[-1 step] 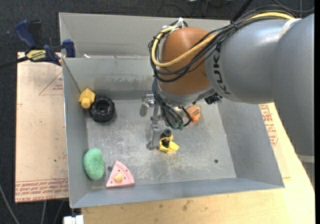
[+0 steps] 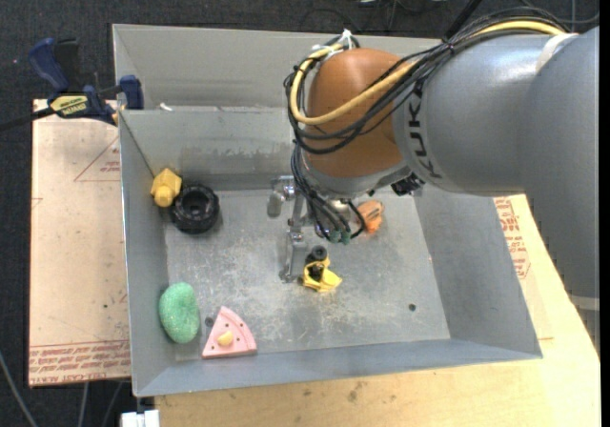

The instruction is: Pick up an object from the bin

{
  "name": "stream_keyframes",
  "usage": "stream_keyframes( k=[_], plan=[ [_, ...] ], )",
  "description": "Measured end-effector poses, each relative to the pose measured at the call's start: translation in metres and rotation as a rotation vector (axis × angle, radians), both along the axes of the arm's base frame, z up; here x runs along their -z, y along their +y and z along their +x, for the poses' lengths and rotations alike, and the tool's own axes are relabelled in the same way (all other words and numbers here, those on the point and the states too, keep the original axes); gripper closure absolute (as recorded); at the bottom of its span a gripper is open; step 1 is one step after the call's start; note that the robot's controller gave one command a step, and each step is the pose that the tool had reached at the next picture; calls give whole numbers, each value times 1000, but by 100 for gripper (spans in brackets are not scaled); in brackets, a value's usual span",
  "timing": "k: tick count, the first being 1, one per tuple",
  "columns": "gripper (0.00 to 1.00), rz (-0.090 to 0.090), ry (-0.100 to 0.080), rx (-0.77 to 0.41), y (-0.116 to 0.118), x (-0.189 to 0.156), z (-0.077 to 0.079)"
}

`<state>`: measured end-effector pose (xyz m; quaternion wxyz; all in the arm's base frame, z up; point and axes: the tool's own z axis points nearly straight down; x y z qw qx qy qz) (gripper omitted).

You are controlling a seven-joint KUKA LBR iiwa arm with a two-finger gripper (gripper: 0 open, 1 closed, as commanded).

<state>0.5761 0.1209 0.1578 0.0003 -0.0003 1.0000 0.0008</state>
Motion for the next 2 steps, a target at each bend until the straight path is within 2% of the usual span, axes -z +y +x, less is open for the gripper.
stream_keyframes(
  k=[1,2],
  plan=[
    [0,1,-3,-79,-37,19,-17],
    [0,-2,-3,-246,-59,60,-16]
  ],
)
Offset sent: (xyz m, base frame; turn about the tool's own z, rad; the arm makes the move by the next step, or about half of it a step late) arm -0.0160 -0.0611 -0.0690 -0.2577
